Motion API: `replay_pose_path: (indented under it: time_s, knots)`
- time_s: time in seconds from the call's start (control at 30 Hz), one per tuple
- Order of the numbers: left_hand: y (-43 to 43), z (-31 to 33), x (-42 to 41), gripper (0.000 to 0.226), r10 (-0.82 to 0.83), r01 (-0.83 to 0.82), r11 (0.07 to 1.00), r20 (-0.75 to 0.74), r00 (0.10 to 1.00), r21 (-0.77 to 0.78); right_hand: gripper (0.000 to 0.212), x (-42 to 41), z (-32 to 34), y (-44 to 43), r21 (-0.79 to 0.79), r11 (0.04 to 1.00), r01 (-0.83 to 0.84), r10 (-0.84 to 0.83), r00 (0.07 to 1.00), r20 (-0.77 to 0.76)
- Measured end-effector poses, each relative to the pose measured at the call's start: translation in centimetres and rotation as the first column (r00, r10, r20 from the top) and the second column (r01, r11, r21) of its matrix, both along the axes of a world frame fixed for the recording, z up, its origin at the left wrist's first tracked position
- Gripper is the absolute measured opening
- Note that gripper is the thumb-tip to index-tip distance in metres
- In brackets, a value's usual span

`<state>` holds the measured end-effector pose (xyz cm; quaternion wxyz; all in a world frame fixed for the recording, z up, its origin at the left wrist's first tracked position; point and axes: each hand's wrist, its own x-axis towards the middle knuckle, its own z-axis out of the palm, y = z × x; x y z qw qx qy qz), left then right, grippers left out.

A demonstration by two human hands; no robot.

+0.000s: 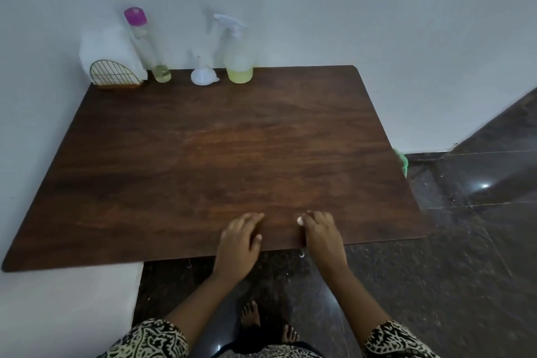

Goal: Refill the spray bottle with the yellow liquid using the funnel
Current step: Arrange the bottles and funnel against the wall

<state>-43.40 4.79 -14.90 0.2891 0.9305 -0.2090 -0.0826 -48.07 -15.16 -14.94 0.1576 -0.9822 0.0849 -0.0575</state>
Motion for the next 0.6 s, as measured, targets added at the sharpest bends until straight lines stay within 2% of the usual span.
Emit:
replay_pose_path:
  time_s: [0.07,0.1,0.17,0.23,0.27,0.33,0.53,0.6]
  knots:
    - [-2.2,0.7,0.5,0.044,-0.112,0.105,0.992,-0.107,0.988,-0.069,0.02,1.3,0.7,1.2,0.034,0.992,-0.124,0.124,0.992,-0.006]
    - [-3.3,1.1,0.9,0.043,-0.097,0.066,0.985,-0.202,0.975,-0.158,0.017,2.0,1.1,1.5,0.113,0.986,-0.127,0.128,0.992,-0.004]
    - [-5.2,2.4,1.5,0.037,0.012,-0.216,0.9,-0.474,0.88,-0.378,0.007,3.1,2.1,1.6,0.405,0.914,-0.011,0.021,1.0,-0.02]
    - [-6.4,3.3,2.2,0.031,0.024,-0.467,0.744,-0.679,0.734,-0.478,0.011,3.8,3.6,0.7,0.661,0.745,0.089,-0.102,0.995,-0.018]
    - [-7.0,3.8,2.6,0.028,0.012,-0.514,0.703,-0.715,0.699,-0.491,0.014,4.1,4.5,0.0,0.737,0.67,0.094,-0.135,0.991,-0.003]
    - [-8.4,5.0,3.3,0.02,-0.047,-0.553,0.638,-0.744,0.666,-0.536,0.018,4.6,6.2,-1.7,0.813,0.577,0.078,-0.154,0.988,0.015]
    - [-16.6,7.5,6.6,0.011,-0.068,-0.667,0.504,-0.795,0.603,-0.549,0.02,6.4,8.6,-9.5,0.844,0.529,0.082,-0.274,0.958,0.079]
    - [-20.4,7.7,7.8,0.007,-0.073,-0.676,0.488,-0.797,0.599,-0.553,0.026,7.2,9.0,-13.1,0.874,0.482,0.061,-0.213,0.976,0.049]
